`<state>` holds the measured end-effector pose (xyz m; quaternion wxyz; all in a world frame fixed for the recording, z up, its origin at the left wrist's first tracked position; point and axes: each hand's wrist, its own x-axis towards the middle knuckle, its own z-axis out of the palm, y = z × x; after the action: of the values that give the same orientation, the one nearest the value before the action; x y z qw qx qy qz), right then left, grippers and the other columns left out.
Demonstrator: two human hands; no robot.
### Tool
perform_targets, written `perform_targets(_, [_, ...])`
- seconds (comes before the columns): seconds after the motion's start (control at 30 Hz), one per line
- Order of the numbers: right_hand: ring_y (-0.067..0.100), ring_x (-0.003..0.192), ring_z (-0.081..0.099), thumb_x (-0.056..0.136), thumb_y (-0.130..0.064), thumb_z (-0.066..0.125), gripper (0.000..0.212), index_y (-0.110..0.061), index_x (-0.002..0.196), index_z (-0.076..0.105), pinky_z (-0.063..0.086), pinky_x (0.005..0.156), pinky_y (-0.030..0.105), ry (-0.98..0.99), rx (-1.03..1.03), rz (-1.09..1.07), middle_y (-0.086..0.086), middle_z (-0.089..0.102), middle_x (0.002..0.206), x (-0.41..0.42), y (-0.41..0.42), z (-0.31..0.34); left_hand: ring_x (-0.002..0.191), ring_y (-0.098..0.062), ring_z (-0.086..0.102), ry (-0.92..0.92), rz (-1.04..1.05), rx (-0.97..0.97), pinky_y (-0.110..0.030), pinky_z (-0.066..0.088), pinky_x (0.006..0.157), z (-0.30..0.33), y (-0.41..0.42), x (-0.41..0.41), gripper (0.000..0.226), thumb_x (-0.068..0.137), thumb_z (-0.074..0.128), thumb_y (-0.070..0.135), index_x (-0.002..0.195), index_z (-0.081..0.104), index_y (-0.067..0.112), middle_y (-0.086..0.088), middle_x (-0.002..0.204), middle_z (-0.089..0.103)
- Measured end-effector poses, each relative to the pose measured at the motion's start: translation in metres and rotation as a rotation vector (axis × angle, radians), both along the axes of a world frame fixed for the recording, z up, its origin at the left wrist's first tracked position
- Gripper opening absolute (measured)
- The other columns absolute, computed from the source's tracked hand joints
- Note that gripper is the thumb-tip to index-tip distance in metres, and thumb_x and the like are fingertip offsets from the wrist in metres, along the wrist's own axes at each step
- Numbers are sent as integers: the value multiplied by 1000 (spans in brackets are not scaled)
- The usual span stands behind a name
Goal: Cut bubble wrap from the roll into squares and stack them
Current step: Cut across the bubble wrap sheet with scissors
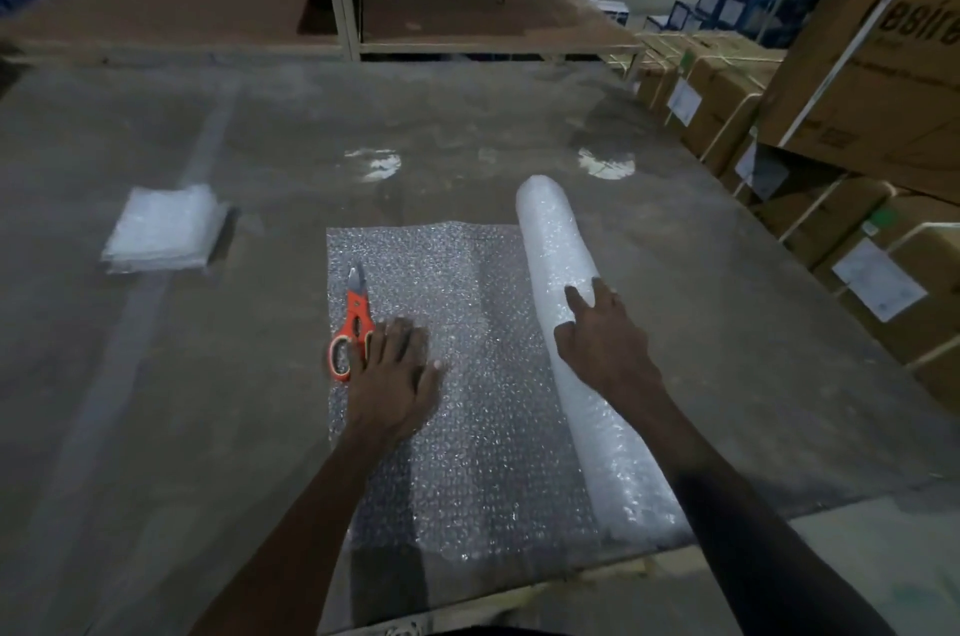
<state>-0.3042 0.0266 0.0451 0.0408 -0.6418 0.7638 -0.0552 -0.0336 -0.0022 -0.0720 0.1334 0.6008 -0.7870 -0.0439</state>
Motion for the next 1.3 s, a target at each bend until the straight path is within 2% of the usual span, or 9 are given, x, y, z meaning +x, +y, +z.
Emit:
perform_targets(0.1, [42, 149, 25, 102, -36, 41, 63, -20, 160, 23, 39, 107, 58, 5, 1, 12, 17, 16, 167, -4, 1, -7, 152, -31, 11, 34, 43, 40, -64, 2, 118, -3, -1, 2, 67, 100, 25, 60, 154, 33, 22, -6, 164, 22])
perform_targets(0.23, [38, 153, 15, 97, -60, 49, 82, -28, 163, 10, 33, 113, 56, -20, 70, 45, 12, 3, 170, -20, 2, -9, 149, -30, 19, 40, 45, 16, -64, 8, 117, -4, -1, 2, 67, 98, 26, 60, 150, 40, 20, -6, 157, 34])
perform_targets(0.47, [38, 152, 19, 96, -51, 56, 90, -21, 163, 4, 35, 112, 53, -35, 108, -30, 16, 6, 168, -28, 2, -10, 149, -30, 20, 67, 41, 6, -61, 3, 117, -2, -1, 2, 71, 97, 21, 63, 149, 42, 20, -7, 157, 36])
perform_targets(0.73, [39, 151, 18, 93, -55, 57, 94, -21, 163, 2, 35, 112, 56, -52, 81, -40, 15, 7, 168, -28, 4, -17, 147, -35, 20, 87, -16, 20, -67, 9, 114, 2, -1, 5, 73, 96, 23, 64, 146, 44, 16, -10, 155, 37])
perform_targets(0.87, [39, 154, 9, 91, -63, 58, 101, -20, 163, 2, 25, 116, 61, -9, 115, -49, 14, 2, 170, -22, -1, -8, 153, -33, 4, 130, -21, 72, -63, -1, 118, 4, -2, 20, 85, 92, 11, 70, 156, 28, 18, -10, 165, 17])
perform_targets(1.0, [33, 155, 11, 91, -57, 63, 91, -18, 161, 18, 18, 118, 62, -36, -45, 21, 10, 13, 169, 10, -7, 0, 152, -35, 15, 131, 58, 42, -64, 9, 117, 11, -1, 57, 75, 96, 15, 58, 156, 29, 15, -12, 163, 23])
perform_targets(1.1, [33, 146, 35, 92, -41, 70, 74, -9, 152, 41, 29, 118, 48, -233, -188, 150, 15, 40, 158, 50, -8, -4, 151, -34, 16, 117, 64, 43, -64, 11, 117, 10, 0, 93, 73, 97, 14, 53, 156, 31, 13, -12, 162, 27])
perform_targets(1.2, [30, 133, 53, 92, -34, 72, 62, -5, 144, 54, 39, 112, 37, -426, -104, 189, 15, 56, 145, 99, -11, -15, 150, -34, 21, 109, 61, 64, -62, 17, 116, 2, 3, 117, 69, 99, 15, 49, 153, 35, 12, -12, 161, 29])
perform_targets(1.3, [27, 108, 69, 89, -30, 75, 48, -8, 130, 67, 53, 96, 36, -562, -11, 173, 10, 73, 120, 147, -20, -31, 148, -34, 28, 78, 55, 79, -60, 22, 114, -2, 9, 123, 68, 99, 17, 48, 149, 42, 9, -14, 158, 35])
